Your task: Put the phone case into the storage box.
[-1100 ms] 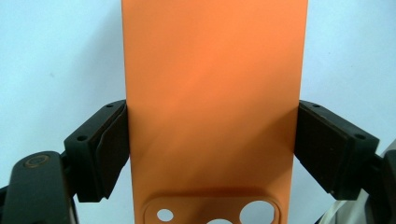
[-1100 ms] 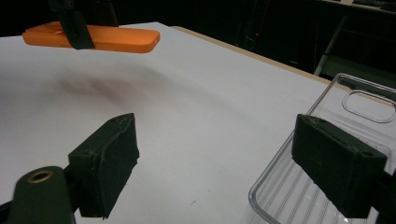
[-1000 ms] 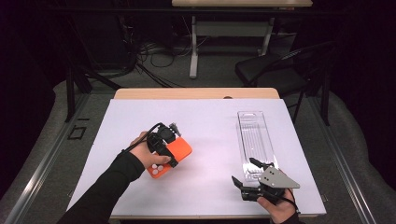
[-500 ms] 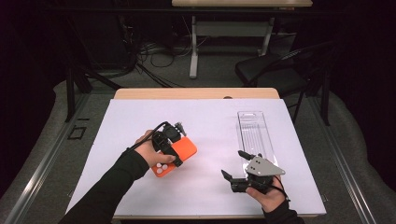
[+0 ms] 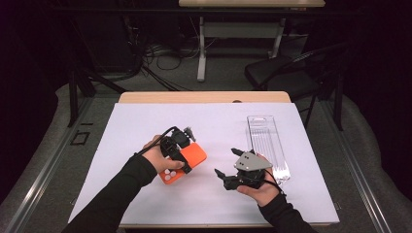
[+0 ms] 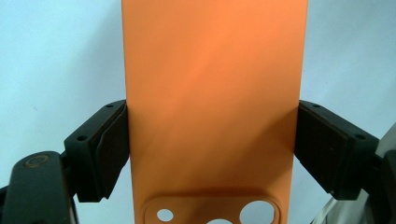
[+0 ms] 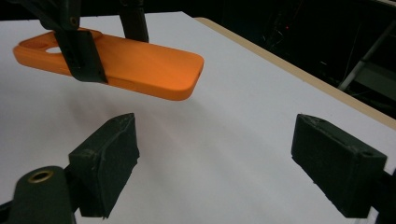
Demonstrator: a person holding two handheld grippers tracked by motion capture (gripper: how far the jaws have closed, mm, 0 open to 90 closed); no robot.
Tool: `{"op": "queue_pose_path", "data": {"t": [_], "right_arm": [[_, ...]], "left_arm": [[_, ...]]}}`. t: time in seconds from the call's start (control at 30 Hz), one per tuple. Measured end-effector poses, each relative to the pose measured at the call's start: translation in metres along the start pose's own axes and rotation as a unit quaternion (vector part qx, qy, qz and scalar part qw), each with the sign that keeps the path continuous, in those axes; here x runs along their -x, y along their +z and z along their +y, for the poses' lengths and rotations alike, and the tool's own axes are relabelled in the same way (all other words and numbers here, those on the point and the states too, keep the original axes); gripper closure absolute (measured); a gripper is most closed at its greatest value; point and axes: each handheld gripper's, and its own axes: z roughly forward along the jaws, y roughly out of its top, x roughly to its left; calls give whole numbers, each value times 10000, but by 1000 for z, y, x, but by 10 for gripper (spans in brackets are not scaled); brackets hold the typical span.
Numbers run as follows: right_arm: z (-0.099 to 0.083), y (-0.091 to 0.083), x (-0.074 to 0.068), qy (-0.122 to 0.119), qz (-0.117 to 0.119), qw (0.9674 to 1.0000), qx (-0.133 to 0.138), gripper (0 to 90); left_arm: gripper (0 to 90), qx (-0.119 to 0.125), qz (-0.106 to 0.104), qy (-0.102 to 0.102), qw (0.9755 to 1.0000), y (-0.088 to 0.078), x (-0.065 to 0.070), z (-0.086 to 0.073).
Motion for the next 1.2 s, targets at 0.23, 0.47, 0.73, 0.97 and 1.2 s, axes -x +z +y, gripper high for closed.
{"op": "queue_pose_path", "data": {"t": [0.23,0.47,0.73,0.97,1.2], "right_arm": [[4,12,-4,-69,78,9999,-50,143],[6,20,-4,-97,181,9996,-180,144],[7,21,-6,-624,85,9974,-361,152],[9,19,-5,-1047,73,9934,-466,208],[10,17,-7,-1741,-119,9834,-500,238]], "left_arm": [[162,-9,-19,10,10000,0,0,1],[162,-4,-34,5,10000,0,0,1],[162,-32,-105,3,9999,-2,-2,1],[162,-124,-318,-27,9994,-1,-5,4],[162,-221,-480,-29,9986,1,-6,9]]}}
